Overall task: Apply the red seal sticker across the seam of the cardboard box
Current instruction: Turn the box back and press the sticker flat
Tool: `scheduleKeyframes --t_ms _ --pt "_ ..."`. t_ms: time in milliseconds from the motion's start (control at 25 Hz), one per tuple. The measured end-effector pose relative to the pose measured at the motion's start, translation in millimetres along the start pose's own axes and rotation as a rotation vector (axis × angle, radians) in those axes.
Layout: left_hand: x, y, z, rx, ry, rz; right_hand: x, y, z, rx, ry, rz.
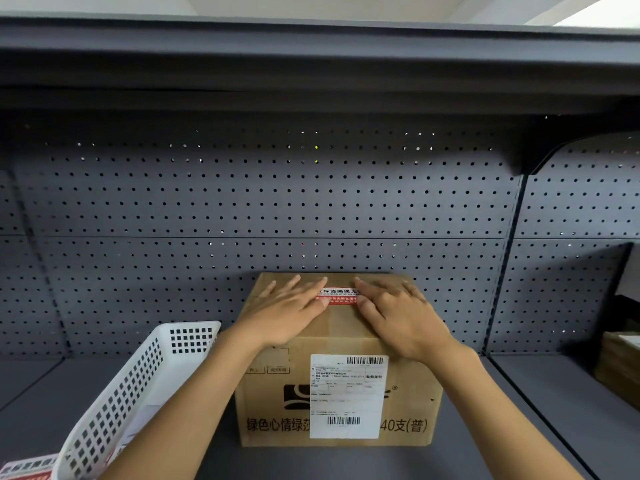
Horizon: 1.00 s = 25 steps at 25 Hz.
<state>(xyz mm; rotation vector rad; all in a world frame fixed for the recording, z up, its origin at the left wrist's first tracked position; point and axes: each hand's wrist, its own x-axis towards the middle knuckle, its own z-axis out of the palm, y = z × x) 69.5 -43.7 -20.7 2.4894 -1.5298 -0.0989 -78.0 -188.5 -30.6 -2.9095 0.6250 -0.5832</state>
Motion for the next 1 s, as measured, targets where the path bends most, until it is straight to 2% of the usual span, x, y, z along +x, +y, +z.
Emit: scheduleKeyframes --t_ms 120,240,320,440,560,720,1000 --pt "3.9 -4.1 4.5 0.025 -0.011 -0.048 2.3 1.1 1.7 -0.032 -0.156 0.082" --pt "10.6 -2.1 6.1 -0.024 0.012 -0.147 3.7 1.4 1.6 -0.023 -0.183 0.1" --pt "16.3 5.4 8.1 -0.04 0.027 -0.214 2.3 -1.1 1.7 0.0 -0.099 0.019" --pt "29.4 14.2 14.2 -0.034 0.07 -0.28 -3.5 -3.7 1.2 -0.03 0.121 -0.085" --pt "34.4 15.9 17.2 0.02 0.103 -0.294 -5.2 -1.9 1.8 -0.041 0.134 -0.119" --pt "28.6 13.9 16.1 -0.031 0.125 -0.262 -8.6 -0.8 -0.3 -0.016 0.172 -0.117" --pt "20.6 15.8 7.6 -0.147 0.133 -0.238 -7.9 0.1 2.9 0.013 0.259 -0.005"
